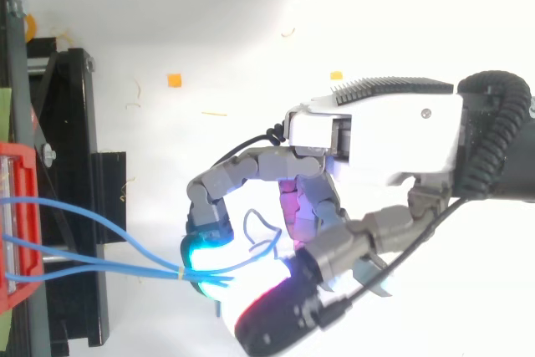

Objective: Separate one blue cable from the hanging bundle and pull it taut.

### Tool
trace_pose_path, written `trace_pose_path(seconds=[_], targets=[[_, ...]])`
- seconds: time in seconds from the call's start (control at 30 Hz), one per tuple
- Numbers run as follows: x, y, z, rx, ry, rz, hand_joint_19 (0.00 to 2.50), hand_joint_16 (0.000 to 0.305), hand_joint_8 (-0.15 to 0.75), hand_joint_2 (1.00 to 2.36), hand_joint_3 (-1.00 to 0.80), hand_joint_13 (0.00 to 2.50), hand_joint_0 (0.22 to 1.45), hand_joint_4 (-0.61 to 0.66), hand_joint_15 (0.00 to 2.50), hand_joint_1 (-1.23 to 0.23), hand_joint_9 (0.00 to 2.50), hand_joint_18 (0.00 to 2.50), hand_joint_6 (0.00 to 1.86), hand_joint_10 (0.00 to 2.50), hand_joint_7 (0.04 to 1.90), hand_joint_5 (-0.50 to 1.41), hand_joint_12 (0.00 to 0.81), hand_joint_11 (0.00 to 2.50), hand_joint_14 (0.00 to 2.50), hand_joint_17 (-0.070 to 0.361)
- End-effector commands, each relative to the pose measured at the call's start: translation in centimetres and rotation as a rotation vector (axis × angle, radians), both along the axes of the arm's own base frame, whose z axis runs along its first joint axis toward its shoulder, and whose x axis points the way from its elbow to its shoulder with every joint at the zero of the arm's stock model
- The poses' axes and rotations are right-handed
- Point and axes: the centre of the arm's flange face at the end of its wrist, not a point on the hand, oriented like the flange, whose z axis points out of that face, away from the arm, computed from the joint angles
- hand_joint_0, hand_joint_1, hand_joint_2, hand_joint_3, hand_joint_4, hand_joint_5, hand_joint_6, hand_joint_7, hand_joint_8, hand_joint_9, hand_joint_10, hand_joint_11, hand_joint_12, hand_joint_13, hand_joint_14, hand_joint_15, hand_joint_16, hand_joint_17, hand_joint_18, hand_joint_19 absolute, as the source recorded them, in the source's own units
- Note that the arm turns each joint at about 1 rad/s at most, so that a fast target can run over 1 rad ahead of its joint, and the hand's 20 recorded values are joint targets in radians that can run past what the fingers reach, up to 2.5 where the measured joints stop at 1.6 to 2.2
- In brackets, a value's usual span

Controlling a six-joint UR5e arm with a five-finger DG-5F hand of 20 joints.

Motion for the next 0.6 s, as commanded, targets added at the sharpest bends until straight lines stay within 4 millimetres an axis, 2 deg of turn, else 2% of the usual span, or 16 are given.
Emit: trace_pose_path(seconds=[0.0,0.03,0.1,0.17,0.27,0.57], targets=[[0.0,-0.01,-0.05,-0.001,0.001,-0.001,0.76,0.057,0.118,1.0,-0.5,1.53,0.44,0.07,0.73,-0.21,2.09,1.08,0.5,0.02,1.38,0.16,0.292,0.46,0.02,0.127],[-0.02,0.0,0.06,0.0,-0.001,0.001,0.77,0.057,0.119,1.0,-0.49,1.52,0.45,0.07,0.74,-0.19,2.08,1.06,0.5,0.02,1.39,0.16,0.29,0.47,0.02,0.128],[-0.02,-0.01,0.06,0.0,-0.001,-0.001,0.79,0.055,0.119,1.01,-0.42,1.5,0.49,0.06,0.73,-0.27,2.07,1.03,0.5,0.02,1.39,0.16,0.282,0.48,0.02,0.123],[0.0,0.01,-0.05,0.0,0.001,0.001,0.83,0.048,0.105,1.01,-0.39,1.46,0.56,0.04,0.76,-0.47,2.06,0.96,0.51,0.02,1.36,0.15,0.267,0.5,0.02,0.109],[0.0,0.01,-0.05,0.0,0.001,0.001,0.84,0.047,0.098,1.01,-0.4,1.46,0.59,0.03,0.76,-0.61,2.07,0.96,0.5,0.03,1.35,0.16,0.258,0.53,0.02,0.105],[0.02,0.01,0.01,0.0,0.001,0.001,0.82,0.047,0.1,1.0,-0.5,1.47,0.55,0.02,0.76,-0.67,2.08,0.98,0.5,0.02,1.35,0.16,0.259,0.51,0.02,0.106]])
